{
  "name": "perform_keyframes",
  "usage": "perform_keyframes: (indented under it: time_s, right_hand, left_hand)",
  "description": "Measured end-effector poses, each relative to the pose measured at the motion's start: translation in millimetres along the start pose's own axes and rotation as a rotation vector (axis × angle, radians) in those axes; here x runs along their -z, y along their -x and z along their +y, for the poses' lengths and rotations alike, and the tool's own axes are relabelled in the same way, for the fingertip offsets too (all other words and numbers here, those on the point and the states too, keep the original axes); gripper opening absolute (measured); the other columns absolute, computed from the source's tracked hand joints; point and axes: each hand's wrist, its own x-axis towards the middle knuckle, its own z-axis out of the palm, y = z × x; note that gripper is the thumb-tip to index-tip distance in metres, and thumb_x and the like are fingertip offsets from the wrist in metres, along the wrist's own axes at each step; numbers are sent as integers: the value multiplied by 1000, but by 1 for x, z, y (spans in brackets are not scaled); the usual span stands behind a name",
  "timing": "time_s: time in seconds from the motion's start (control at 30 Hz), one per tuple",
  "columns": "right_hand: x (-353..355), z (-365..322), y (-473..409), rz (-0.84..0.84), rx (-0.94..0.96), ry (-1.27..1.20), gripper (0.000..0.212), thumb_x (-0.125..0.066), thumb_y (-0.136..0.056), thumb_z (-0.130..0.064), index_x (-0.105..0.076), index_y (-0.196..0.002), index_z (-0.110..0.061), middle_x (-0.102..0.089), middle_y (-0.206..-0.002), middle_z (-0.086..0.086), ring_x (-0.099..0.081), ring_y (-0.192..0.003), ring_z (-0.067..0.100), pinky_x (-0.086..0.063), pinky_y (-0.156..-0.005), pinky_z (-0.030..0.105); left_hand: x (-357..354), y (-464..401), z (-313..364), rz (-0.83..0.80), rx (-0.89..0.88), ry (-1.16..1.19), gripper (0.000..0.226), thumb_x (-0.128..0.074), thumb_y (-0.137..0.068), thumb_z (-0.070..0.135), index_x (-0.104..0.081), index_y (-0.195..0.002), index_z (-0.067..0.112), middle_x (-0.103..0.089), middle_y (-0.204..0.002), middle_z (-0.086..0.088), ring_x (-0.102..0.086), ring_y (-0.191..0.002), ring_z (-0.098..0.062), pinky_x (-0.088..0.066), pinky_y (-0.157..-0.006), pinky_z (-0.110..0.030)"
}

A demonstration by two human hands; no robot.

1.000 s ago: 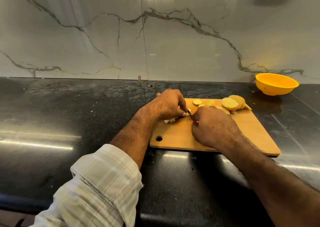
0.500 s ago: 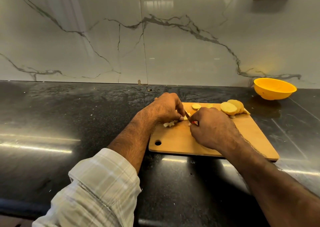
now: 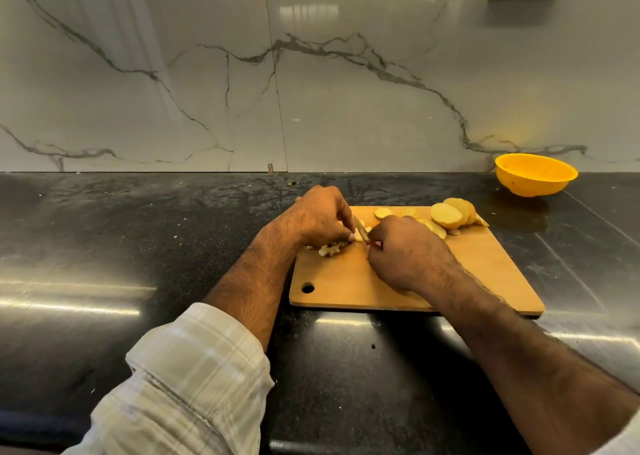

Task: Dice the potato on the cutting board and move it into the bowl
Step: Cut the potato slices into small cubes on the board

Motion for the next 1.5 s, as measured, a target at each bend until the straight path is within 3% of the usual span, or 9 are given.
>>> perform_keyframes:
  time_s: [0.1, 0.3, 0.53, 0.63, 0.73, 0.9, 1.13, 1.33, 1.5]
  right_hand:
    - [4, 4, 2, 25, 3, -7, 32, -65, -95, -37, -72, -125, -27, -69, -109, -4, -61, -91, 16, -55, -70, 31]
    - [4, -7, 8, -38, 10, 36, 39, -68, -94, -35, -66, -132, -27, -66, -119, 0, -61, -101, 19, -61, -82, 37]
    - [-1, -11, -2, -44, 22, 27, 33, -65, -98, -34, -65, -129, -25, -66, -121, 0, -62, -106, 20, -59, -87, 39]
    - [1, 0, 2, 10, 25, -31, 33, -60, -100, -38, -70, -130, -28, -69, -118, -3, -60, -98, 16, -56, -75, 33]
    - [10, 12, 8, 126, 13, -48, 34, -59, -98, -38, -72, -128, -30, -72, -119, -3, -63, -96, 18, -59, -76, 35]
    - [10, 16, 12, 13, -90, 81, 32, -61, -97, -34, -66, -127, -24, -66, -114, 2, -60, -95, 22, -59, -83, 38]
    - [2, 5, 12, -22, 5, 14, 38, -61, -98, -40, -66, -135, -33, -65, -131, -2, -61, -112, 21, -58, -87, 37]
    - [4, 20, 6, 15, -23, 3, 36, -62, -98, -41, -70, -132, -32, -68, -122, -2, -61, -101, 17, -60, -84, 37]
    - [0, 16, 5, 31, 44, -29, 39, -61, -97, -44, -68, -134, -34, -68, -125, -4, -63, -106, 18, -60, -84, 39]
  left_hand:
    - [3, -2, -5, -28, 0, 22, 9, -86, -85, 21, -84, -85, 29, -75, -107, 13, -63, -114, -8, -51, -109, -50]
    - [1, -5, -7, -36, 7, -31, 15, -85, -85, 22, -82, -78, 35, -68, -107, 19, -56, -122, -13, -31, -118, -66]
    - [1, -6, -9, -43, -21, -62, 19, -84, -84, 27, -81, -76, 44, -70, -106, 21, -58, -118, -12, -36, -115, -64]
    - [3, -3, -15, -3, -49, -24, 15, -81, -87, 27, -82, -86, 41, -73, -105, 20, -63, -110, -6, -48, -107, -55]
    - [9, 2, -20, 83, -79, 57, 13, -78, -92, 18, -80, -99, 29, -74, -102, 14, -67, -99, 0, -59, -98, -39]
    - [9, 1, -23, 149, -37, 27, 7, -77, -94, 21, -77, -101, 24, -72, -101, 10, -68, -97, -5, -61, -93, -35]
    - [7, 1, -29, 169, -26, 121, 7, -80, -93, 28, -80, -99, 25, -75, -98, 10, -69, -95, -3, -60, -89, -31]
    - [12, 0, -43, 280, 76, 231, 13, -77, -95, 34, -79, -94, 21, -75, -92, 4, -69, -92, -10, -59, -82, -34]
    - [13, -3, -52, 276, 142, 277, 16, -76, -95, 38, -78, -87, 24, -75, -93, 2, -69, -93, -14, -62, -85, -42]
